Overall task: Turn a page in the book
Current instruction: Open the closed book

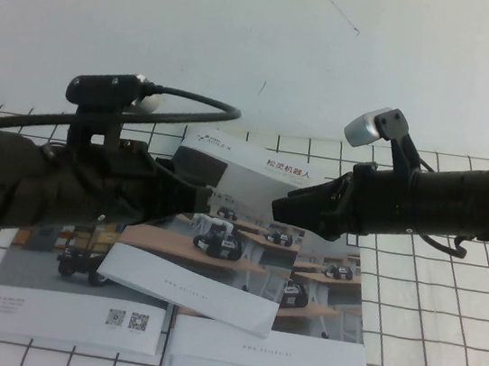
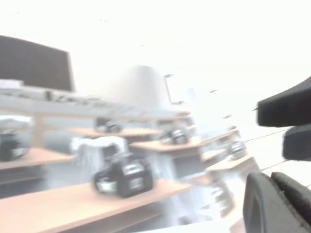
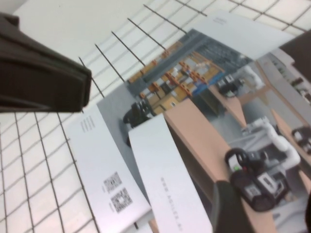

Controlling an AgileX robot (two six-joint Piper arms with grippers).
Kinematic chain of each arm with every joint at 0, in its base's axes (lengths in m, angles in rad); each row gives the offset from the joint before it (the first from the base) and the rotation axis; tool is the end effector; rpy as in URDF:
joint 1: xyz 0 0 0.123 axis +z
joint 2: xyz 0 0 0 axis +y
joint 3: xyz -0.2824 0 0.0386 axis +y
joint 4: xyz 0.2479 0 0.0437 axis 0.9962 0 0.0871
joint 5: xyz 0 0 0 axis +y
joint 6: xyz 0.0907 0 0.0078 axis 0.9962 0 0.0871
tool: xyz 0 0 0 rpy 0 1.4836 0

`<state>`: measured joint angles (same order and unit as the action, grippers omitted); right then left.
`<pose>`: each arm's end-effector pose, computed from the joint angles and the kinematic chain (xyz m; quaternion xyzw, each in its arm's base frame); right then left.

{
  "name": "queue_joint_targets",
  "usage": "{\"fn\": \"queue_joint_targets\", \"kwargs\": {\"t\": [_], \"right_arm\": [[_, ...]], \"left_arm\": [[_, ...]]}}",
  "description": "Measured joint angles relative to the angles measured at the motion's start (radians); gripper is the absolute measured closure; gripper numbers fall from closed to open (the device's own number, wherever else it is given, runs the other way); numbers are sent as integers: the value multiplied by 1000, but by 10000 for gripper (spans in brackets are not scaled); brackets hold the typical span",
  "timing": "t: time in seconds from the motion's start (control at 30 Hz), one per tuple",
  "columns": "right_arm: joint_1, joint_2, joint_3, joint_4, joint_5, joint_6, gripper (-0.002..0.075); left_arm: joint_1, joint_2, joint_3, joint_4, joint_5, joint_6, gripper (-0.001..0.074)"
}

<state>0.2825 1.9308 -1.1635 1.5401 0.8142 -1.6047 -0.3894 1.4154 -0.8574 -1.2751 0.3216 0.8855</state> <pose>0.3576 0.1728 0.1922 -0.3119 0.7920 0.3969 0.3435 0.2680 -0.1398 0.2671 0.0800 0.8659 -0.3016 0.3909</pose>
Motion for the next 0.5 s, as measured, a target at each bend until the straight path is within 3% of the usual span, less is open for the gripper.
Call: {"fn": "queue_joint_targets", "kwargs": {"t": [0.23,0.5], "right_arm": [[0,0,-2,-154,-68,160,393],[0,0,-2,-210,-82,221,396]], "left_arm": [[93,52,0,394,4,-310,738],[327,197,0,412,107,-350,738]]}}
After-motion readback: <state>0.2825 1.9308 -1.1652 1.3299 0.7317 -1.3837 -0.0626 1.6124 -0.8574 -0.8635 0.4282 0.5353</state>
